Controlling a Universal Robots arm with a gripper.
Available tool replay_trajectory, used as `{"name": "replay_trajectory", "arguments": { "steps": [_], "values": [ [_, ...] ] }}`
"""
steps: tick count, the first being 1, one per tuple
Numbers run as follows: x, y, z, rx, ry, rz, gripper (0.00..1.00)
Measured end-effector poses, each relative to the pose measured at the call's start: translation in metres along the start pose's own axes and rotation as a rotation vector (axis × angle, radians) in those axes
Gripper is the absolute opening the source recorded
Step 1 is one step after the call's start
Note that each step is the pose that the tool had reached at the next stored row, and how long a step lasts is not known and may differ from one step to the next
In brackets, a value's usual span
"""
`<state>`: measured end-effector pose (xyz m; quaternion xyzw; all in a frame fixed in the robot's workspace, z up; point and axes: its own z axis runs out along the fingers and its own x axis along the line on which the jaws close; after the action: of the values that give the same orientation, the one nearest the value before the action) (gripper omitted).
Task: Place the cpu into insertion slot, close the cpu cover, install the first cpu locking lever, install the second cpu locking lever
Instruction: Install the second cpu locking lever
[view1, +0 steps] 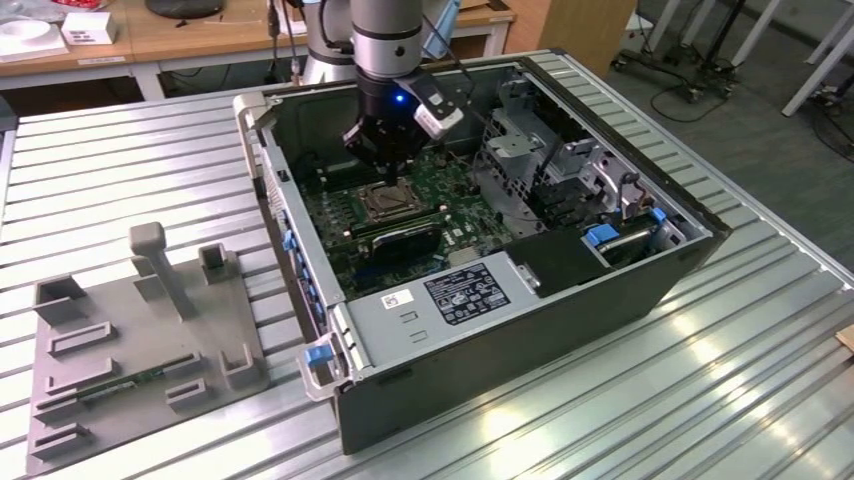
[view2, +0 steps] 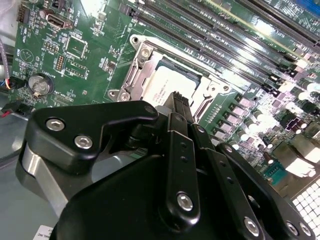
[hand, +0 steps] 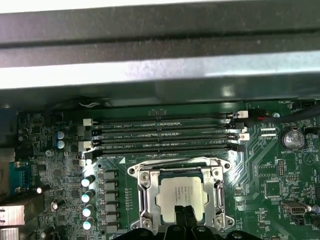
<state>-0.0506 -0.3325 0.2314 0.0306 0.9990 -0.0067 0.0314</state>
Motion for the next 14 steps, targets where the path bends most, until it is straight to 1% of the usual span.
{"name": "replay_trajectory", "arguments": {
  "steps": [14],
  "values": [
    [-0.0001,-0.0020,0.0000,0.0000,0.0000,0.000,0.11]
  ]
}}
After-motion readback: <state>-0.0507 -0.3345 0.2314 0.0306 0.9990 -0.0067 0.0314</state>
